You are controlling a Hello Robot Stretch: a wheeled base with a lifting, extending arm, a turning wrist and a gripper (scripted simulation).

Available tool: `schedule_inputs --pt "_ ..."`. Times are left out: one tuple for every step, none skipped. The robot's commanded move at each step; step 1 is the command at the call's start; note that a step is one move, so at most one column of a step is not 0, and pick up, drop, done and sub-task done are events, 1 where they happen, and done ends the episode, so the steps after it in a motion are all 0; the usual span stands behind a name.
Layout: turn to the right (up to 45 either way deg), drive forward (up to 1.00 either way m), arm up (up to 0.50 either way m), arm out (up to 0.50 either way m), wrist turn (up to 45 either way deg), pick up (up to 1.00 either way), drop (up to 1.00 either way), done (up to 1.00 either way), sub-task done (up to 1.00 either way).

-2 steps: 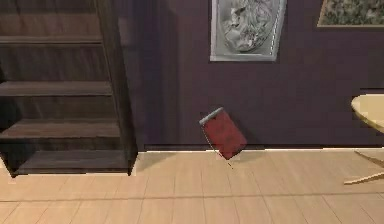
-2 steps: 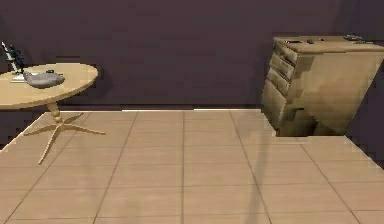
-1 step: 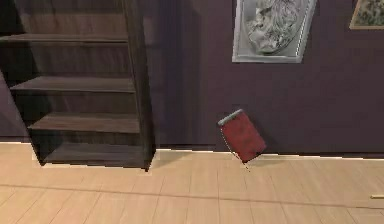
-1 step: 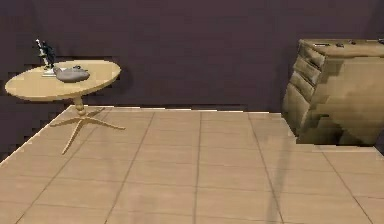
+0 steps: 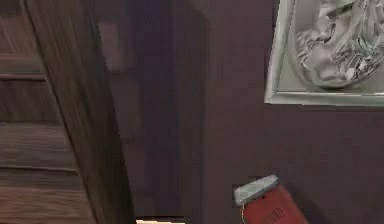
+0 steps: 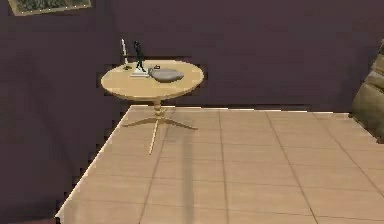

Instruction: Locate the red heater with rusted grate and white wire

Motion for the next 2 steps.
schedule_inputs --pt "42.0 0.00 0.00 0.00 0.0 0.00 0.00 0.00 0.00" --pt "0.0 0.00 0.00 0.00 0.0 0.00 0.00 1.00 0.00"
